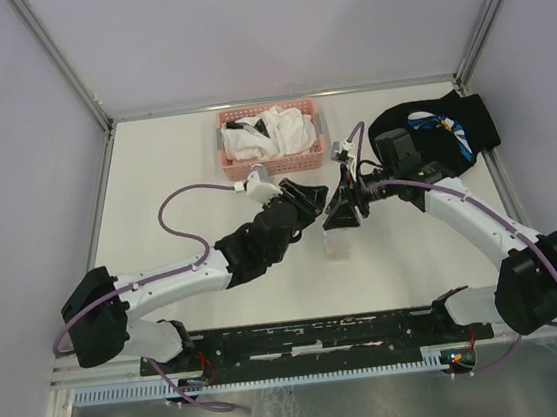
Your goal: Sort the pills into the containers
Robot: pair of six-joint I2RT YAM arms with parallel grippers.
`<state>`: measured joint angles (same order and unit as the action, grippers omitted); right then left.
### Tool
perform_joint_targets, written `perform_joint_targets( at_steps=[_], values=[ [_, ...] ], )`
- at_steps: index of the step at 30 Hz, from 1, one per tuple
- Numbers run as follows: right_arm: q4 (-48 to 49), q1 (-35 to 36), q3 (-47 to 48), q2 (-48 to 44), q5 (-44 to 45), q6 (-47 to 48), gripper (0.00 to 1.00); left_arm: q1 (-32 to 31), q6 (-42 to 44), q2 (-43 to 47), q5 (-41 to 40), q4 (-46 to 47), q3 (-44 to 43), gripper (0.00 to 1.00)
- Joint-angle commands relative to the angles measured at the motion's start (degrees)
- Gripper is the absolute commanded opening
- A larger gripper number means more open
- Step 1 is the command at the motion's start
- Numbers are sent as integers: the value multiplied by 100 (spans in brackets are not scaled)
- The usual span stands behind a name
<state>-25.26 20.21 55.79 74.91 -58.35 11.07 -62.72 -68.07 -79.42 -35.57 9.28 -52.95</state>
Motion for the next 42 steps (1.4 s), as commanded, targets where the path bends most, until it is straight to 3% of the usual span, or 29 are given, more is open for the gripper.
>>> perform_joint_targets(
  at_steps=[1,3,7,10,13,15,17,23,30,35,39,42],
  values=[
    [1349,-116,-114,73,-954,-1362,2,-29,1107,472,495,1848,787,3],
    [1774,-133,-211,104,-1182,-1795,2,63,1566,624,891,2789,1308,3],
    [2164,-131,-261,151,-1444,-2214,2,542,1940,701,2453,4730,2164,3],
    [2205,-132,-259,170,-1534,-2275,2,808,1940,660,3199,5173,2283,10],
    [2204,-131,-269,143,-1539,-2236,2,849,1980,672,3305,4865,2160,33],
    [2083,-131,-258,109,-1524,-2083,2,853,1910,683,3190,4682,2114,58],
    [1866,-129,-216,91,-1507,-1879,2,850,1850,732,3038,4440,2056,75],
    [1343,-132,-128,19,-1395,-1272,2,854,1775,1137,2356,3465,1970,98],
    [650,-97,-26,-97,-1150,-385,2,852,1599,1783,2021,3296,2343,99],
    [336,-57,-7,-208,-992,158,2,853,1241,1821,1943,2153,1877,100],
    [236,-36,-7,-248,-919,321,2,841,946,1626,2015,1536,1464,94],
    [198,-33,-1,-249,-886,372,2,832,818,1427,2286,1514,1296,83]
  ],
)
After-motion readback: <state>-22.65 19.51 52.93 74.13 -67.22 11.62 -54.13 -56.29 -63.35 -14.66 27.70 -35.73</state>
